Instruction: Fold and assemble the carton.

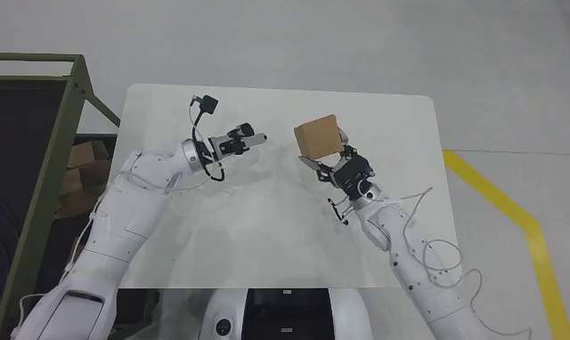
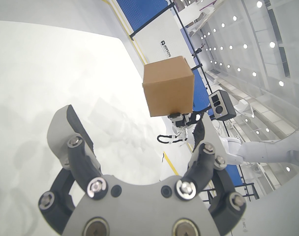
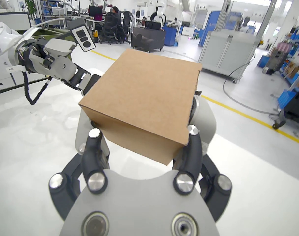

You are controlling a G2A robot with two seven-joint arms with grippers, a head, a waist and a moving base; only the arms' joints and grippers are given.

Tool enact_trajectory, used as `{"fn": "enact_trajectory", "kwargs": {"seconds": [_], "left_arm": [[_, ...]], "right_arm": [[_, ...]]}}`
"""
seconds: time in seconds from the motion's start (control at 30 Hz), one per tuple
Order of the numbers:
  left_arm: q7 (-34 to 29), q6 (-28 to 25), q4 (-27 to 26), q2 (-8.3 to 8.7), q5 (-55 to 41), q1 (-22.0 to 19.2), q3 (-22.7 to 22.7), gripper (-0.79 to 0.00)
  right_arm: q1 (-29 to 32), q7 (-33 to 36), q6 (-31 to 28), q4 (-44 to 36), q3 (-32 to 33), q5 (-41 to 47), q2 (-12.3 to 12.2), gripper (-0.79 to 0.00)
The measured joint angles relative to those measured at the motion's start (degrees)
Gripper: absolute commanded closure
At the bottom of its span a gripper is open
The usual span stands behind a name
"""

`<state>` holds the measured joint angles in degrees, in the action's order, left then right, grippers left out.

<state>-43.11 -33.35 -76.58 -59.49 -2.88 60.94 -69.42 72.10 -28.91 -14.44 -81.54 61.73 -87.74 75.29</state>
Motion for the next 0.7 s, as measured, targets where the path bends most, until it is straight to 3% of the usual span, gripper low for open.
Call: {"fn": "enact_trajectory", "kwargs": {"seconds": [0.37,0.7], "left_arm": [[4.7,-3.1,-4.5,0.84,-1.3,4.7,-5.2,-0.785],[5.0,-6.1,-8.0,1.24,-1.8,7.2,-7.2,-0.785]], "right_arm": [[2.5,-0.3,-0.7,-13.1,4.2,-7.5,-1.5,0.000],[7.0,-4.6,1.3,-24.1,8.2,-11.9,-2.6,0.000]]}}
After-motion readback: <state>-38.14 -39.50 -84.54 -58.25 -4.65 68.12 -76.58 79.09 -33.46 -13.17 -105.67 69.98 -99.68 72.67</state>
